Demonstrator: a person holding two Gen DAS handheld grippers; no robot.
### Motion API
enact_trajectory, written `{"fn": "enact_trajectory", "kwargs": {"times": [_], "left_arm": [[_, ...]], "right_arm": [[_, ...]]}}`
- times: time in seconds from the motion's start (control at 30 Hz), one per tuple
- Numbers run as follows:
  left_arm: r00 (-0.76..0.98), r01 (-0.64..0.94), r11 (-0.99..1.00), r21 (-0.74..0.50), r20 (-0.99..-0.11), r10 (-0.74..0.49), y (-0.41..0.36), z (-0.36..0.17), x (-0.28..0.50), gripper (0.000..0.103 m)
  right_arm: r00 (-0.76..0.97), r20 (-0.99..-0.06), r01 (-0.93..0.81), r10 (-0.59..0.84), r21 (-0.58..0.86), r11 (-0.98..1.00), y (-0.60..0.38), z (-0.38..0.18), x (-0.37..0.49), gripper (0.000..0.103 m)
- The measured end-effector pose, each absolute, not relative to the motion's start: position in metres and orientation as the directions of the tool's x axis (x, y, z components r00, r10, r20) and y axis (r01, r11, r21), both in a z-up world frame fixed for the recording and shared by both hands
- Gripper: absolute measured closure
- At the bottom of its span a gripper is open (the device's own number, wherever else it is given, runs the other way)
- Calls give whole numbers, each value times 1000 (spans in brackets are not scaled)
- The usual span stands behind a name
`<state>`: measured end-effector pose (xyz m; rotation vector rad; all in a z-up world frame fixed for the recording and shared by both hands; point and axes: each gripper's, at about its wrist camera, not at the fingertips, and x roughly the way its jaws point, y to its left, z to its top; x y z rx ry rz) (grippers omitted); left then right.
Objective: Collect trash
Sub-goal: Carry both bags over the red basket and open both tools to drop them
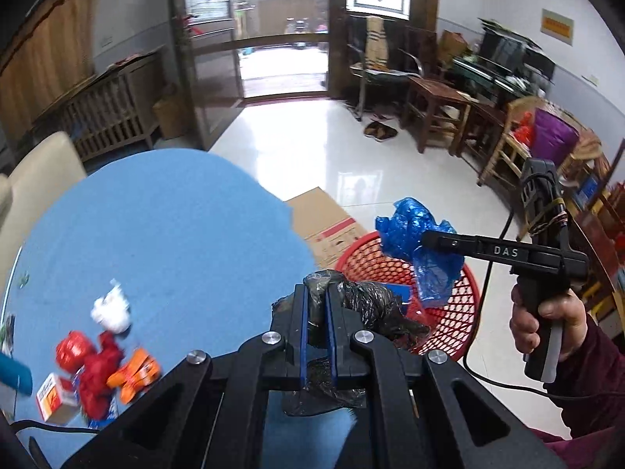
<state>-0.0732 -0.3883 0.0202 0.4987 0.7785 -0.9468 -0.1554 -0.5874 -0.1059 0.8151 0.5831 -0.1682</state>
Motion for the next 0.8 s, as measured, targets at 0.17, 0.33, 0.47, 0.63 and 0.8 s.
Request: {"fn": "enact_trajectory", "kwargs": {"times": [0.17,0.33,0.47,0.63,0.8], "left_arm": [[326,884,464,57,-787,-524,-414,13,-86,95],[299,901,430,58,-800,-520,-431,6,-95,95],[288,908,414,62,-809,-512,-441,2,-98,94],[299,903,423,82,-825,-480,-452,-7,-94,94],[359,888,433,154,-819,-447,-454,-11,-97,74]], "right_arm": [[833,-550,387,54,651,653,-608,-113,-173,63],[827,-559,409,59,670,620,-617,-122,-181,63],[818,-568,417,86,691,590,-623,-131,-184,58],[830,-551,417,86,715,561,-629,-135,-191,40],[832,-550,426,72,716,553,-632,-135,-195,40]]}}
